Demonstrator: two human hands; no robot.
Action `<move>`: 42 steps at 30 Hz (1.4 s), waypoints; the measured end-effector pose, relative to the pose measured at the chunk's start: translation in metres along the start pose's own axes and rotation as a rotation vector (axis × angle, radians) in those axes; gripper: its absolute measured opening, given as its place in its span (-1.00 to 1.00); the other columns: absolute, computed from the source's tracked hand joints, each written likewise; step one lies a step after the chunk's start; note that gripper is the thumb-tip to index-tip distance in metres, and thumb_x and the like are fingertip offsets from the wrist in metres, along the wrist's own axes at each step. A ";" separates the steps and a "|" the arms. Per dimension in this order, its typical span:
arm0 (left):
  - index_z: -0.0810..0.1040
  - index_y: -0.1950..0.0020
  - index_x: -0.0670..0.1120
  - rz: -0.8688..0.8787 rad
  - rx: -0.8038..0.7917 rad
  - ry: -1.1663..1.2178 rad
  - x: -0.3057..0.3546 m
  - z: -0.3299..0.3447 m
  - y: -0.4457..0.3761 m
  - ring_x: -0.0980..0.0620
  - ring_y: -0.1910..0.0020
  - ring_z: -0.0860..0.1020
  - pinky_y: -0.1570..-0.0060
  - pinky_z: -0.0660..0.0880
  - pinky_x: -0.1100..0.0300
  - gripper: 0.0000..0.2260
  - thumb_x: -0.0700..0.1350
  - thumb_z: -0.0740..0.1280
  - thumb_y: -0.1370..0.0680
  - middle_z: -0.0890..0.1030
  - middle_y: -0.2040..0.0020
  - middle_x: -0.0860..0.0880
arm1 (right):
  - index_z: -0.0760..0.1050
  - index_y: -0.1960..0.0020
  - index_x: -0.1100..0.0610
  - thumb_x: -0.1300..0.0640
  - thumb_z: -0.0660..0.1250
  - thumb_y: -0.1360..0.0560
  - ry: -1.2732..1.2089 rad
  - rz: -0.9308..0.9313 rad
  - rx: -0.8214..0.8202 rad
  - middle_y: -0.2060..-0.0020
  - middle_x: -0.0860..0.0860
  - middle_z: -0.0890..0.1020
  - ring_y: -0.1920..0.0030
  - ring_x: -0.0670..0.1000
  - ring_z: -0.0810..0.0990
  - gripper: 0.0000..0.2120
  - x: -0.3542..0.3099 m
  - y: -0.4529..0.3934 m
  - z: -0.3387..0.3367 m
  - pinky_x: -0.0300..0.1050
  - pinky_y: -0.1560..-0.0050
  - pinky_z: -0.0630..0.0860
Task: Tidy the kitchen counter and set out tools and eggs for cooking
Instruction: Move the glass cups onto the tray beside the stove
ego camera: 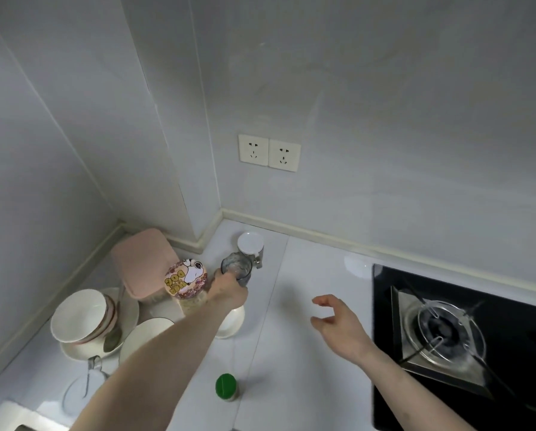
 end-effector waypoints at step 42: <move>0.50 -0.14 -0.11 -0.247 -0.244 0.894 0.068 0.014 -0.032 -0.04 -0.07 0.51 0.06 0.57 0.08 -0.82 -0.28 0.32 -0.56 0.49 -0.08 -0.08 | 0.32 -0.52 0.07 0.16 0.27 -0.55 0.484 -0.089 -0.149 -0.46 -0.05 0.30 -0.26 0.15 0.56 -0.46 0.004 -0.035 0.040 -0.10 -0.32 0.45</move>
Point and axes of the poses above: each hand's wrist, its own y-axis away from the middle knuckle, its own z-axis out of the palm, x = y × z, the point moved 4 cm from there along -y, towards the middle knuckle
